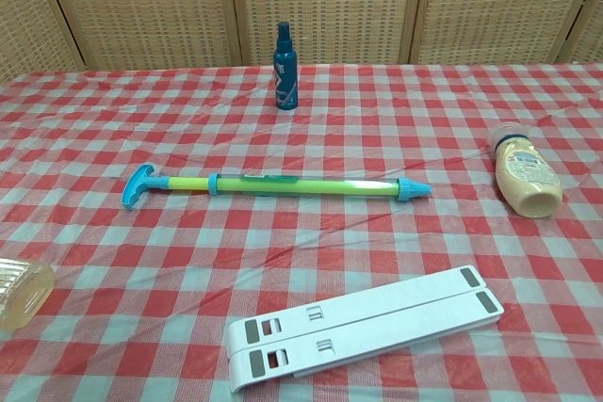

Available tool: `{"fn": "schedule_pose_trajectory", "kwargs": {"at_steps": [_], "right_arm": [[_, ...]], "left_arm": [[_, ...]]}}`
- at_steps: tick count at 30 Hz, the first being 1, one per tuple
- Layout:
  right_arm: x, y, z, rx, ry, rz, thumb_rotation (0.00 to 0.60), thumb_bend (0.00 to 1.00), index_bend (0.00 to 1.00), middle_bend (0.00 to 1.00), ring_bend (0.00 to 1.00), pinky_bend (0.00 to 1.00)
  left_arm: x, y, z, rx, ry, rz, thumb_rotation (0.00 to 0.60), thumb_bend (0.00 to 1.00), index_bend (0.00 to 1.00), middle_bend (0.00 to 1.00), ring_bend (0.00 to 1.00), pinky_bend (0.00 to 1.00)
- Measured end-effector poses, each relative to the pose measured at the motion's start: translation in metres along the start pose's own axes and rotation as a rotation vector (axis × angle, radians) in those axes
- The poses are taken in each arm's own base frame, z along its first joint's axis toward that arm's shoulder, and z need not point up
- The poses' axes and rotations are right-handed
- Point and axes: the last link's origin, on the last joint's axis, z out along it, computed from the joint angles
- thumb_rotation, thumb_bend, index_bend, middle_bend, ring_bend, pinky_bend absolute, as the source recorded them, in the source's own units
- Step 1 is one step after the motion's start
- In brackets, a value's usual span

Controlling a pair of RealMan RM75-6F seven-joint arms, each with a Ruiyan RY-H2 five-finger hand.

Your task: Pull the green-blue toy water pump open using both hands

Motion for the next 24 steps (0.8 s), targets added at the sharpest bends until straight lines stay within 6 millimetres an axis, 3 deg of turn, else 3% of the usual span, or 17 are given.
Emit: {"fn": "schedule_pose_trajectory", "kwargs": {"at_steps": [24], "right_arm": [[-0.0034,-0.0011,-0.0006,-0.001,-0.016,-0.007,0.600,0.09,0.01,0.00,0.00,0.00]], "left_arm": [[-0.0007,0.0063,0.0021,-0.012,0.013,0.011,0.600,0.10,0.00,0.00,0.00,0.00]]}}
